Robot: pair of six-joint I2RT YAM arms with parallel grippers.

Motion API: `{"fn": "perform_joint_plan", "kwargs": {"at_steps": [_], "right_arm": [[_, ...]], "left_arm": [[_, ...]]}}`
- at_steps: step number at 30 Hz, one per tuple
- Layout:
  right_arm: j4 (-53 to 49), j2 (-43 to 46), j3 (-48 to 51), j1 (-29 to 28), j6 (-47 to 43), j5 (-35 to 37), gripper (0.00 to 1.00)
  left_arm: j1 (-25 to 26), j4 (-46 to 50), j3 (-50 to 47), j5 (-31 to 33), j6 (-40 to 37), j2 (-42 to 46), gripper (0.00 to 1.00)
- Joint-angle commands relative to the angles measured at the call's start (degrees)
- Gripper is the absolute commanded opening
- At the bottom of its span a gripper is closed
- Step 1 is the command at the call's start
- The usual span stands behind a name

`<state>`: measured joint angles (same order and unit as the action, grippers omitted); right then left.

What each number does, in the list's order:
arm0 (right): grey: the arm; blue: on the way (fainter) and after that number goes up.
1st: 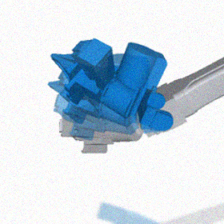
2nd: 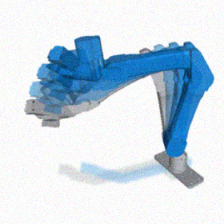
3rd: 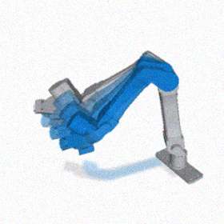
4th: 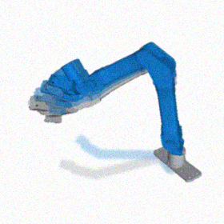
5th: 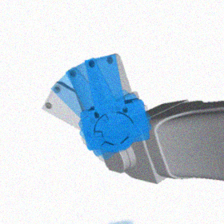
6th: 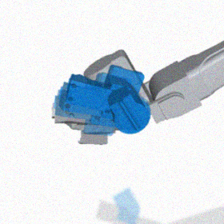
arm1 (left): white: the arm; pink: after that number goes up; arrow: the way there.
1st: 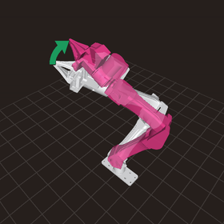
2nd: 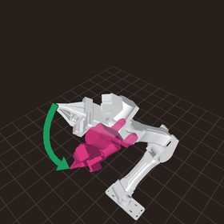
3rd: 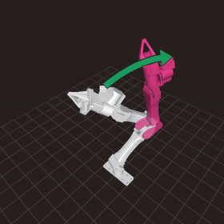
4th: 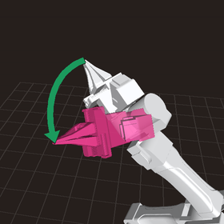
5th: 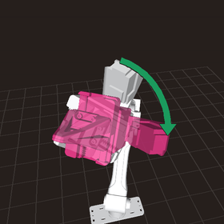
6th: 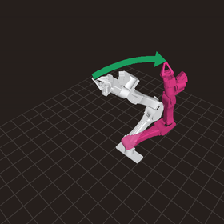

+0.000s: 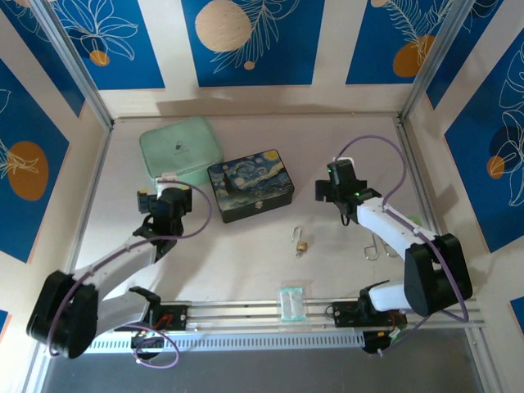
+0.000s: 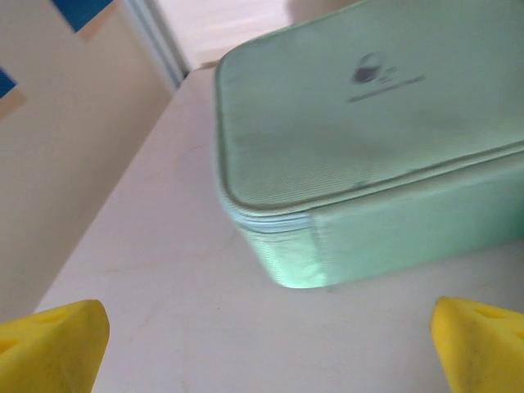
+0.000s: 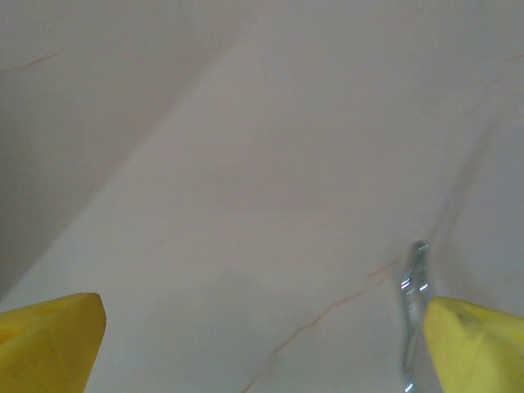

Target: Unlock a padlock with a key

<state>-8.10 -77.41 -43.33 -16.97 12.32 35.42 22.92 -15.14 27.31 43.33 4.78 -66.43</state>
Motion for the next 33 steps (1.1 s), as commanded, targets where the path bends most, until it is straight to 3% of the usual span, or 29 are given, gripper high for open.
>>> {"fn": "perform_joint_plan", "kwargs": {"at_steps": [1, 3, 7, 8, 9, 11, 12, 14, 16, 17, 18, 19, 21, 23, 33], "right_arm": [[25.14, 0.68, 8.68, 1.48, -11.00, -0.08, 0.99], [32.92, 0.09, 11.82, 3.17, -12.60, -1.89, 0.99], [40.39, -1.94, 15.65, 9.66, -6.47, -12.43, 0.99], [43.86, -3.17, 16.54, 10.85, -5.57, -12.53, 0.98], [40.58, -3.01, 15.31, 11.95, -4.39, -12.91, 0.98], [44.53, -3.95, 16.60, 14.51, -4.86, -18.96, 0.95], [49.58, -5.78, 18.62, 15.26, -3.96, -18.70, 0.96], [58.82, -9.84, 21.49, 16.57, -3.72, -22.62, 0.90], [55.56, -9.60, 20.01, 15.18, -4.68, -20.40, 0.94], [56.45, -9.75, 20.50, 15.45, -4.73, -20.97, 0.95], [57.53, -10.18, 20.62, 15.33, -4.82, -20.86, 0.96], [55.62, -9.62, 20.18, 15.14, -4.80, -20.40, 0.98], [56.81, -9.93, 20.43, 14.96, -4.98, -19.92, 0.99], [56.80, -9.85, 20.47, 14.97, -5.01, -20.06, 0.99], [56.50, -9.77, 20.49, 14.95, -5.02, -20.04, 0.99]], "left_arm": [[-1.98, -18.98, -2.70, -0.18, -8.80, -4.10, 1.00], [-4.42, -28.23, -5.00, -2.37, -11.36, -9.04, 1.00], [-8.80, -34.61, -5.92, -6.25, -10.02, -15.90, 1.00], [-10.12, -35.62, -6.16, -9.06, -8.60, -16.53, 1.00], [-12.93, -36.11, -6.46, -14.28, -5.93, -17.30, 1.00], [-17.72, -35.81, -6.13, -22.04, -2.89, -18.46, 1.00], [-18.29, -32.12, -5.60, -23.65, -1.95, -17.49, 1.00], [-18.26, -36.32, -6.77, -26.45, -3.49, -18.54, 1.00], [-18.26, -38.85, -7.86, -31.04, -4.69, -19.82, 1.00], [-18.30, -45.03, -8.71, -32.08, -5.49, -23.78, 1.00], [-18.35, -47.28, -9.11, -32.32, -5.79, -24.22, 1.00], [-18.37, -41.23, -8.41, -32.31, -4.94, -21.74, 1.00], [-18.30, -43.59, -7.52, -31.30, -5.52, -24.00, 1.00], [-18.26, -39.54, -6.80, -31.67, -5.03, -22.72, 1.00], [-18.06, -41.41, -7.10, -31.38, -5.73, -23.32, 1.00]]}}
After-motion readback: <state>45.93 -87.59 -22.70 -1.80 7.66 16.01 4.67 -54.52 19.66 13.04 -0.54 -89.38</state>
